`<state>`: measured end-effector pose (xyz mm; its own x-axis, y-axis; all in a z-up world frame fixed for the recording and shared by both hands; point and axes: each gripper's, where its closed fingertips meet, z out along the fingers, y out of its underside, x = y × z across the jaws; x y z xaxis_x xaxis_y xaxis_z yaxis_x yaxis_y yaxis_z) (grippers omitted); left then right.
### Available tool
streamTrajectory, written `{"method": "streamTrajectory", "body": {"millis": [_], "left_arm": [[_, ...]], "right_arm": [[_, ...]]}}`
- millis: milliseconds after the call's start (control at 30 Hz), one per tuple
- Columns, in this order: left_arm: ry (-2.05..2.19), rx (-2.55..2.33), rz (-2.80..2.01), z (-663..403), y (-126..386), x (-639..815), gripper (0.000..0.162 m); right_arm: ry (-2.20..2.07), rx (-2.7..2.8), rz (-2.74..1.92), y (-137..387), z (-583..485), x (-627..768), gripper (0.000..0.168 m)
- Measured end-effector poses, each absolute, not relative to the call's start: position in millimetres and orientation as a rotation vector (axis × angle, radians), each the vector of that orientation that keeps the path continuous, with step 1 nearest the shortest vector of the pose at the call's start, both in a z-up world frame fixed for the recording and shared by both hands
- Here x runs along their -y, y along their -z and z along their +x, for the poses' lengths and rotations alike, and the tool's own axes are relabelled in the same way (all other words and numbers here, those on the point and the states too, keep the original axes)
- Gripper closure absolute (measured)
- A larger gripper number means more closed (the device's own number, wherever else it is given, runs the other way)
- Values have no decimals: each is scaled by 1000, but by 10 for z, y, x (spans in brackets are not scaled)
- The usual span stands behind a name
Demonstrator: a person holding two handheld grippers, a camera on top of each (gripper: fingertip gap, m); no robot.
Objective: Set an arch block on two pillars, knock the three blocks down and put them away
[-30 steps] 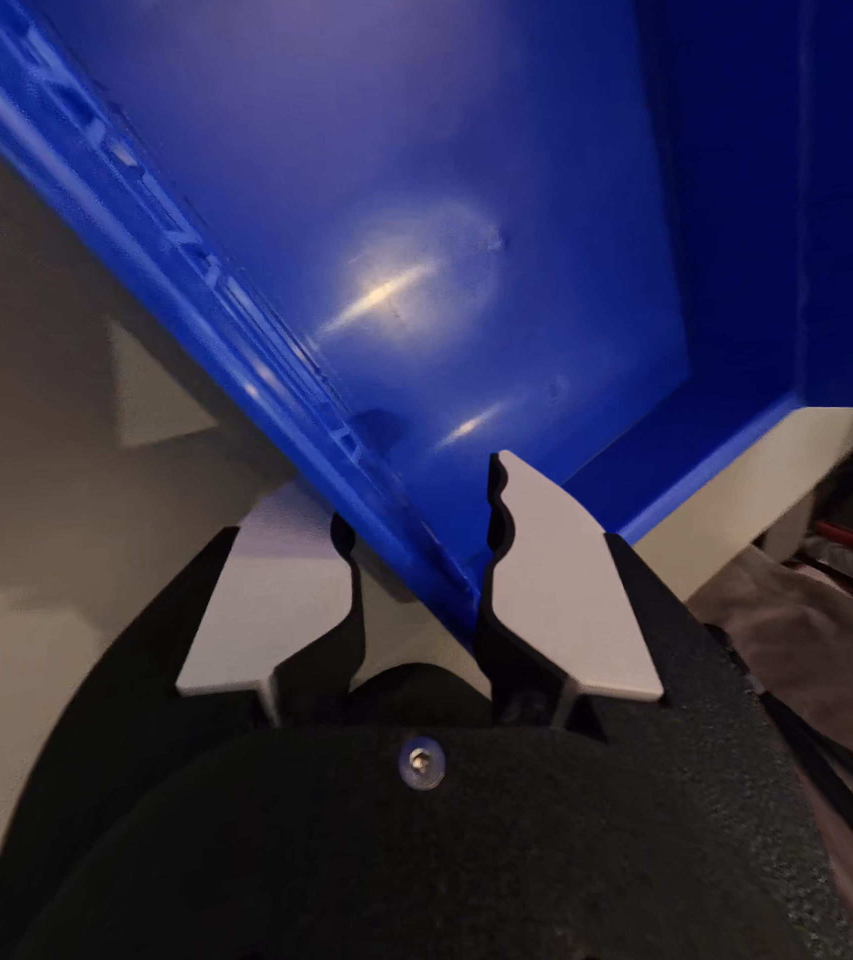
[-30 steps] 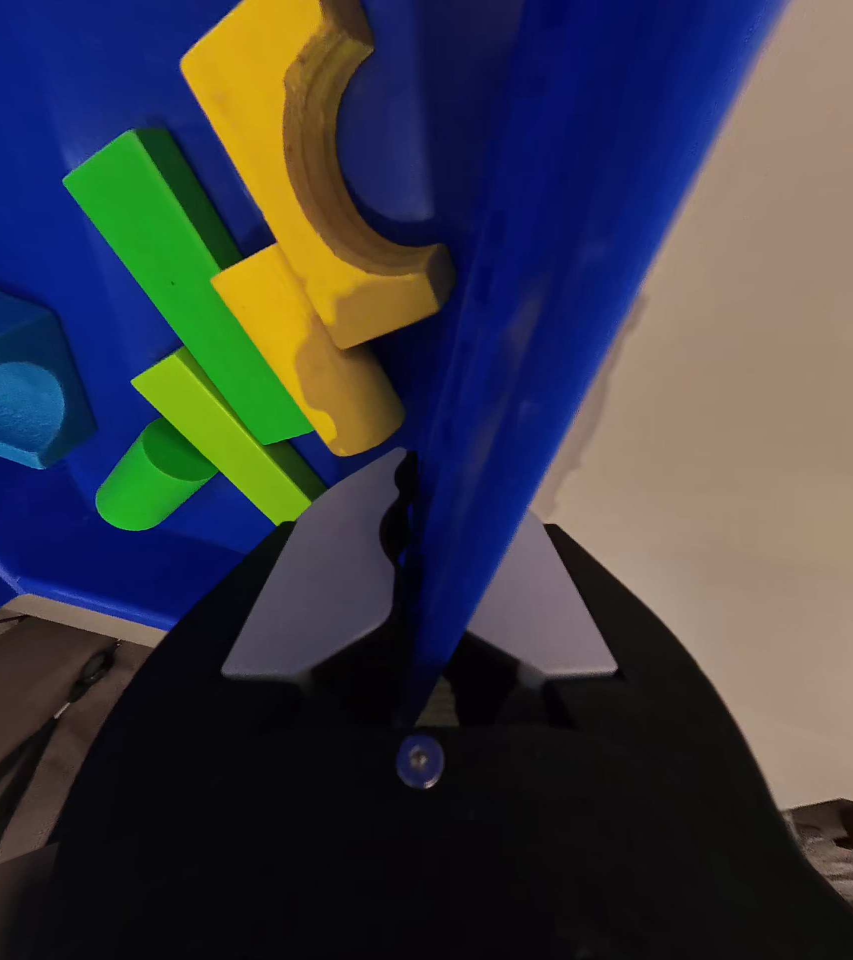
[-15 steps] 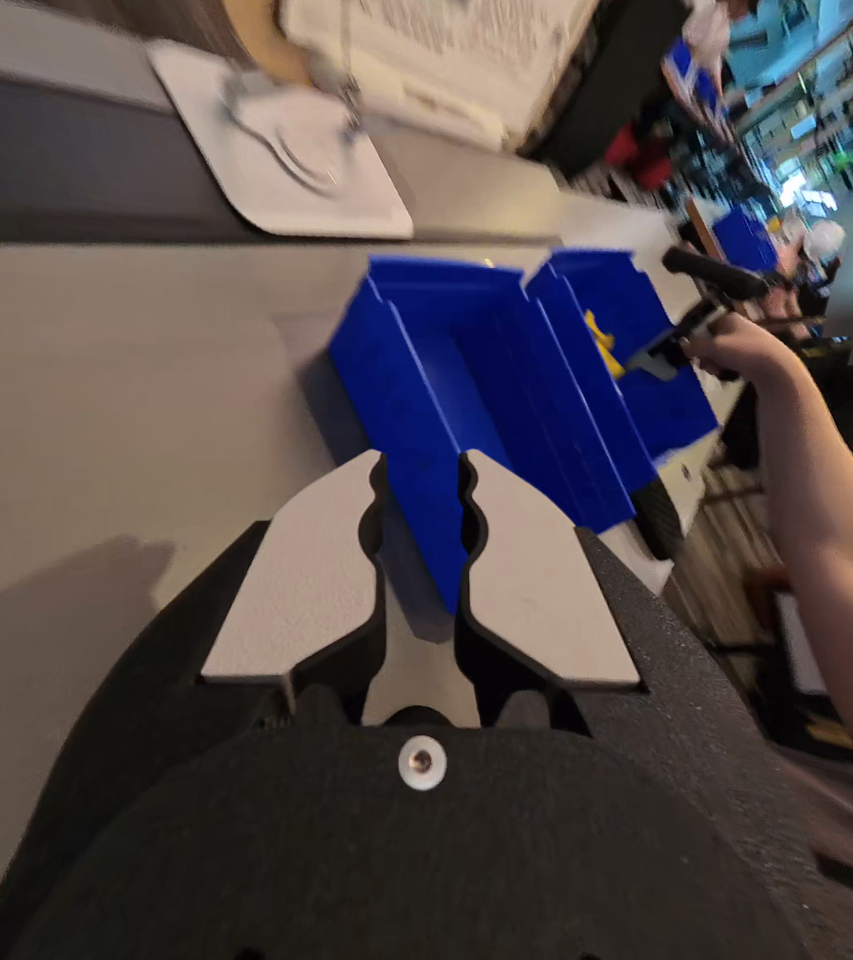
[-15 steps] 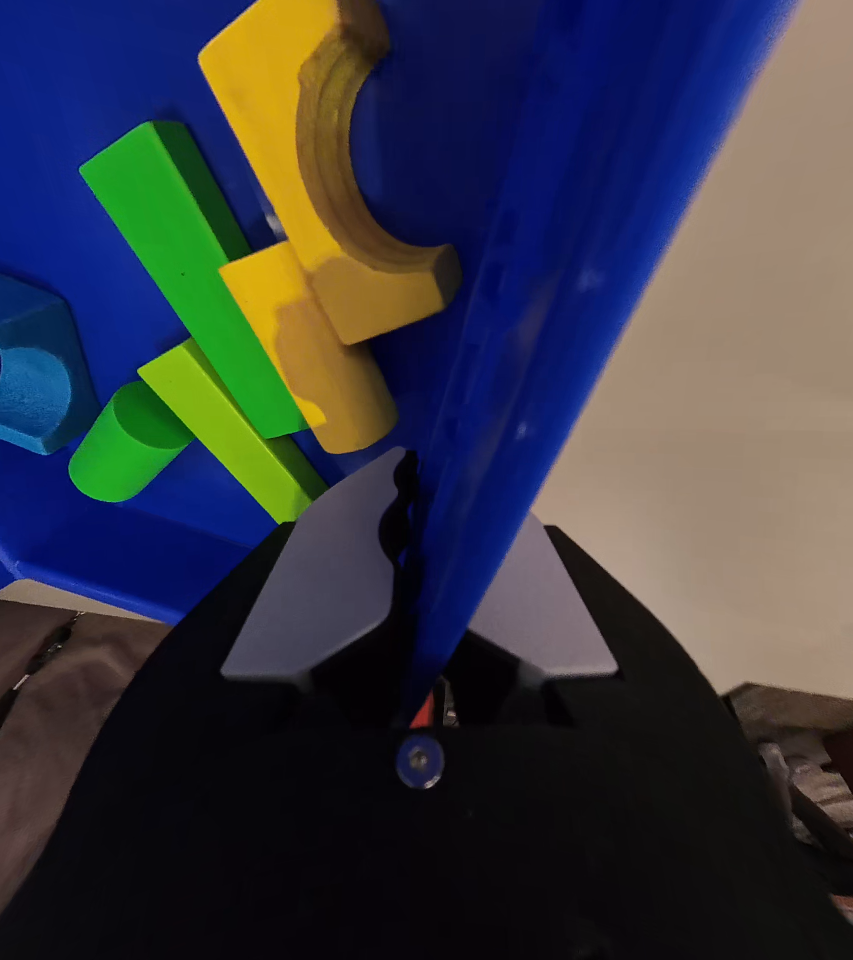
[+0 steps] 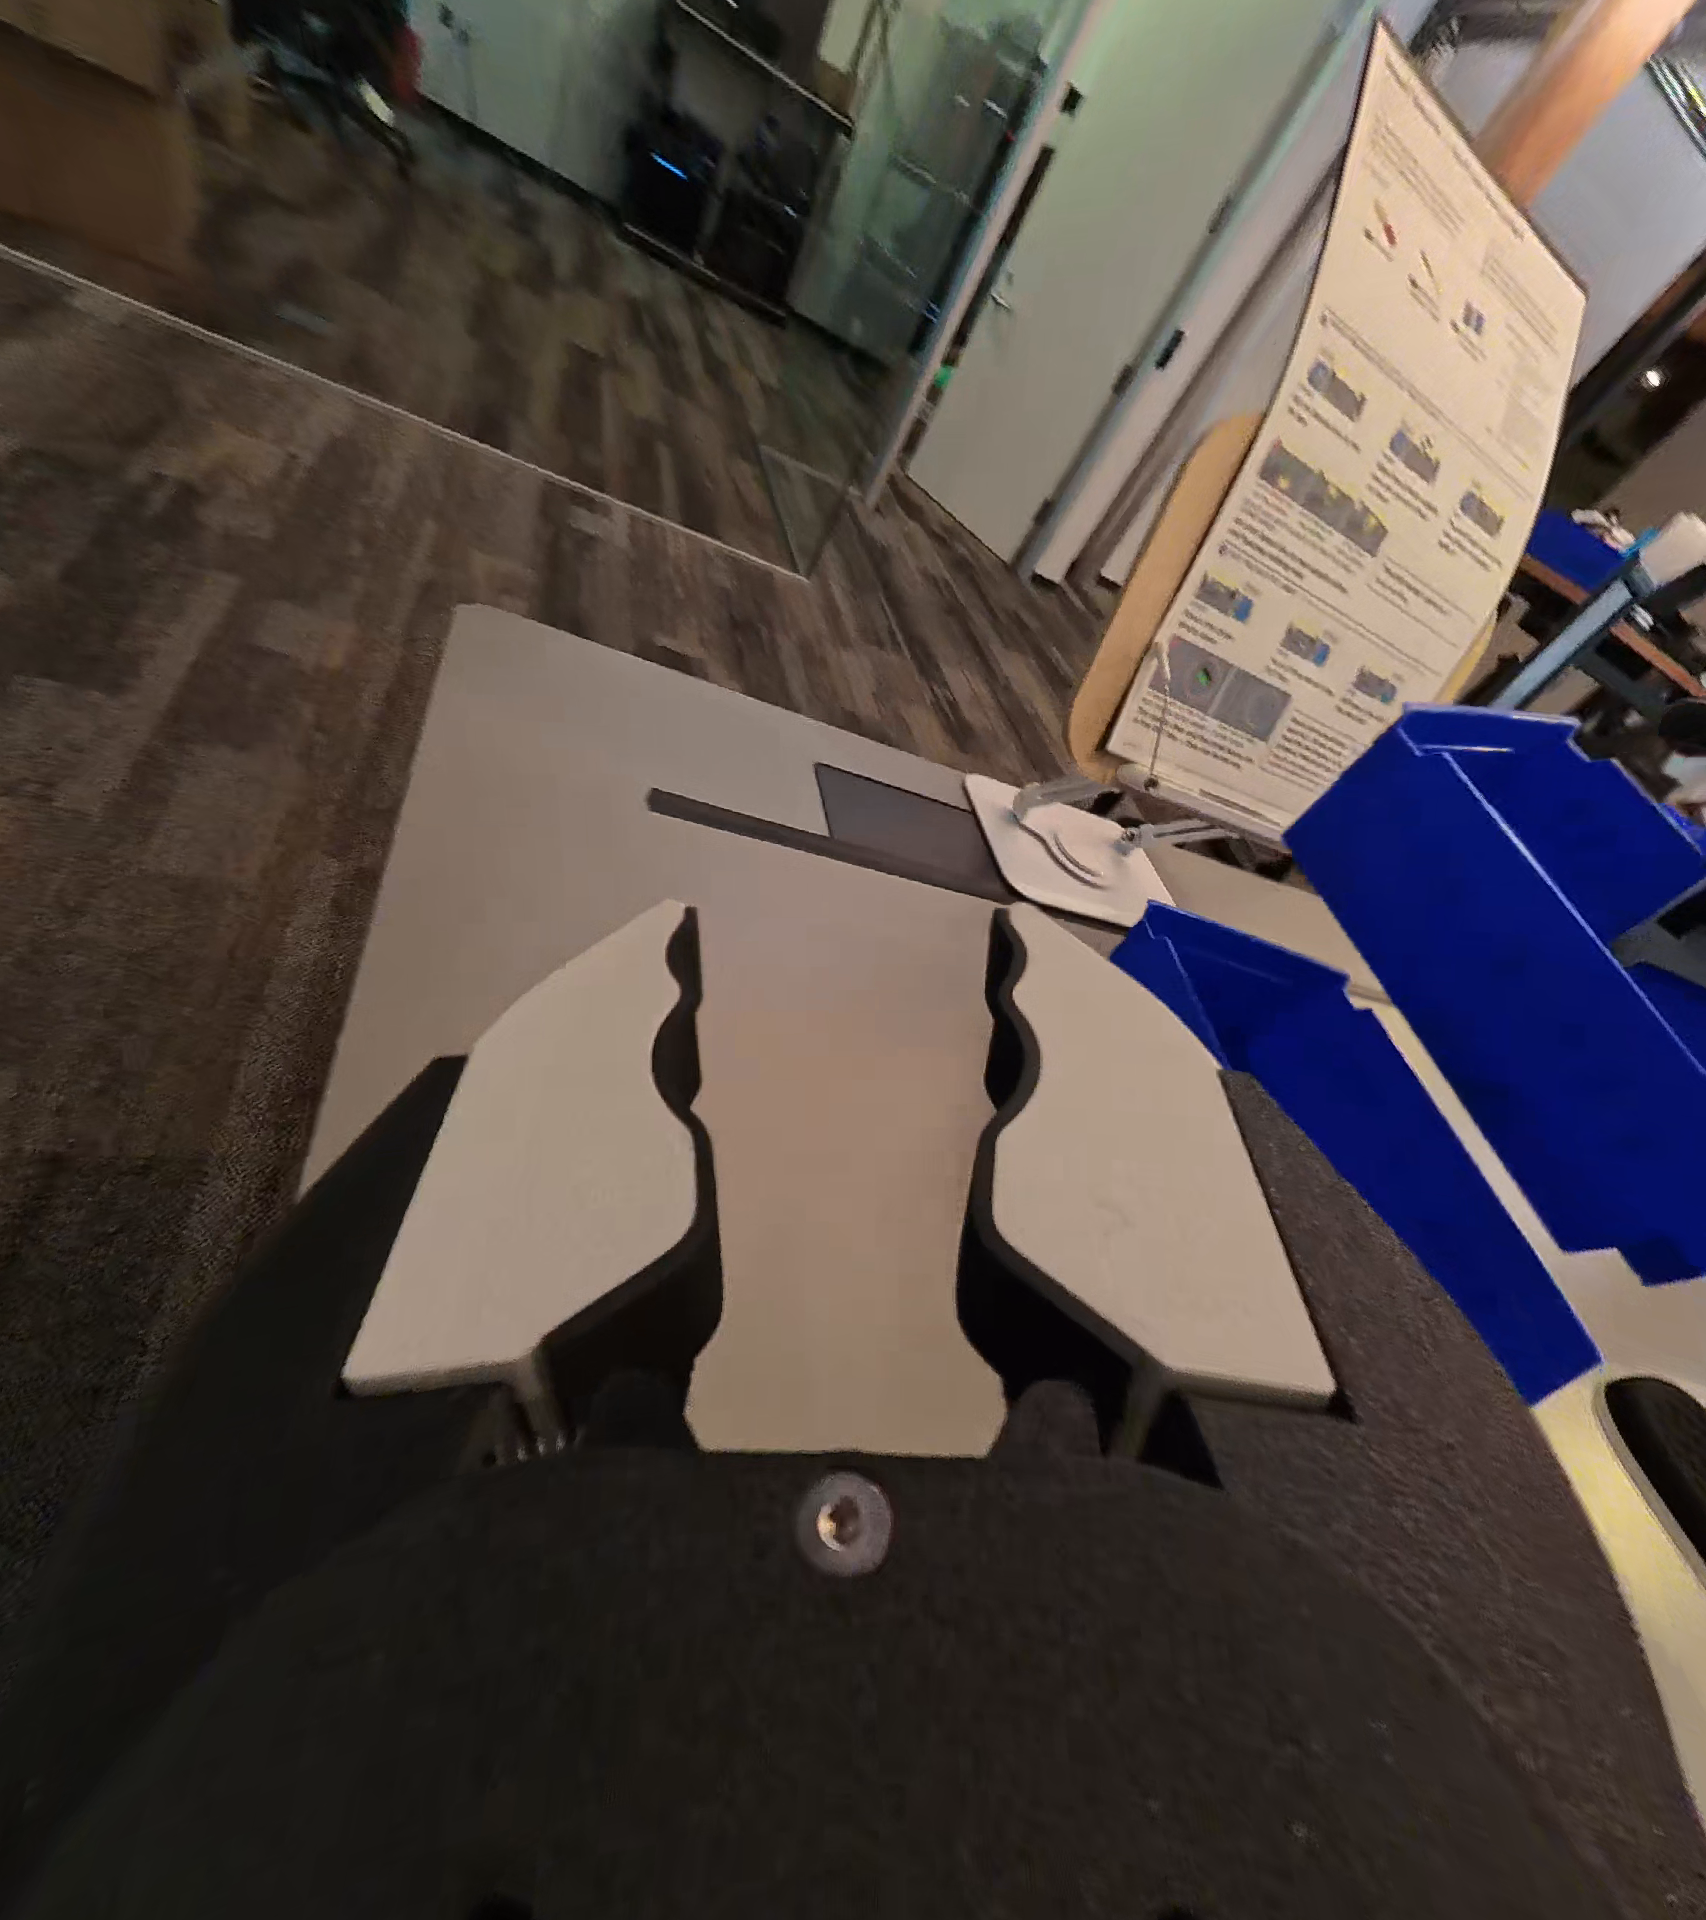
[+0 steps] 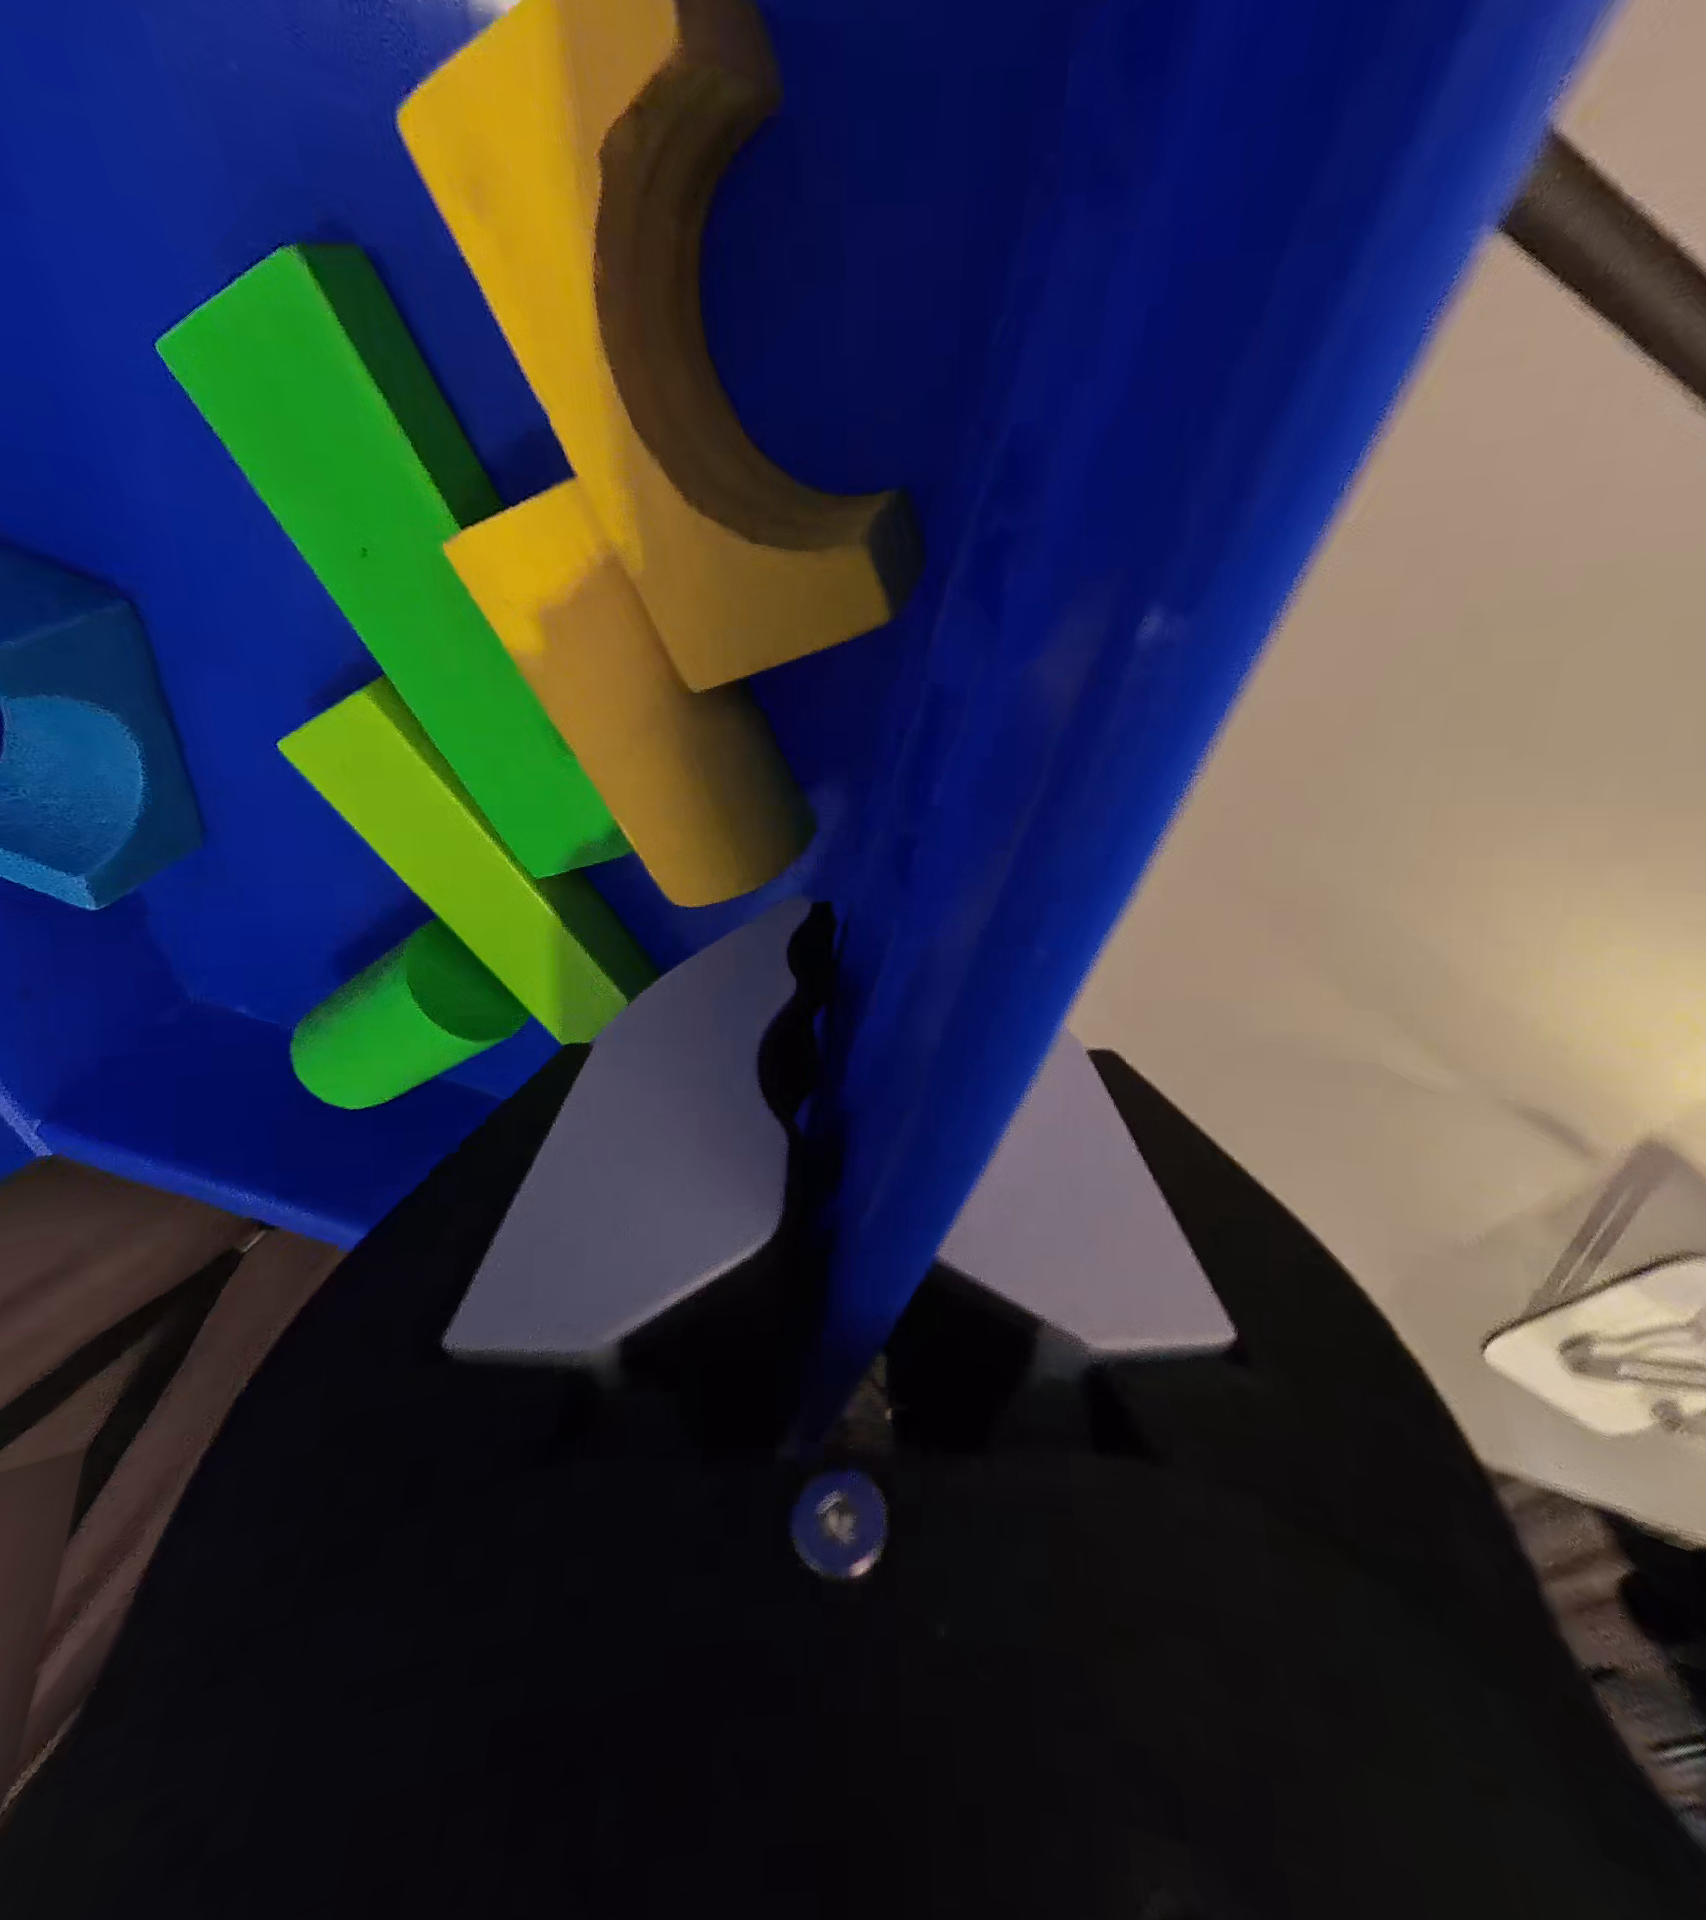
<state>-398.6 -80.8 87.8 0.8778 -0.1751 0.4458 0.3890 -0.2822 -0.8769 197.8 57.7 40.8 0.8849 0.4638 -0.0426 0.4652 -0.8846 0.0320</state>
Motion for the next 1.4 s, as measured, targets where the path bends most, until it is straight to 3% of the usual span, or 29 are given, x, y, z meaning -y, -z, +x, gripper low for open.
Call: {"method": "streamTrajectory", "body": {"millis": [267, 367, 500, 600, 700, 900, 967, 1200, 1267, 1400], "left_arm": [[514, 127, -1683, -3944, -1158, 977, 110], [501, 90, -1730, -3873, -1090, 881, 99], [536, 105, -1790, -3918, -913, 765, 102], [580, 106, -1788, -3941, -870, 763, 112], [598, 69, -1797, -3930, -822, 772, 137], [605, 156, -2013, -3965, -363, 613, 110], [642, 202, -2090, -3940, -180, 554, 97], [722, 162, -2322, -3630, 336, 241, 105], [678, 210, -2462, -3603, 581, 210, 99], [689, 210, -2569, -3501, 851, 104, 102]], "right_arm": [[335, -1186, 2817, -240, -435, -655, 162], [399, -1308, 2789, -104, -1133, -618, 162], [459, -1302, 2728, 223, -1692, -517, 162], [475, -1239, 2709, 569, -1873, -475, 162], [470, -1147, 2731, 955, -1928, -475, 162], [357, -972, 2791, 1405, -1791, -464, 159], [326, -1006, 2823, 1360, -1751, -496, 154], [467, -1298, 3102, 510, -1518, -629, 147], [488, -1398, 3183, 260, -1229, -517, 147], [704, -1279, 3389, -39, -497, -308, 146]]}}
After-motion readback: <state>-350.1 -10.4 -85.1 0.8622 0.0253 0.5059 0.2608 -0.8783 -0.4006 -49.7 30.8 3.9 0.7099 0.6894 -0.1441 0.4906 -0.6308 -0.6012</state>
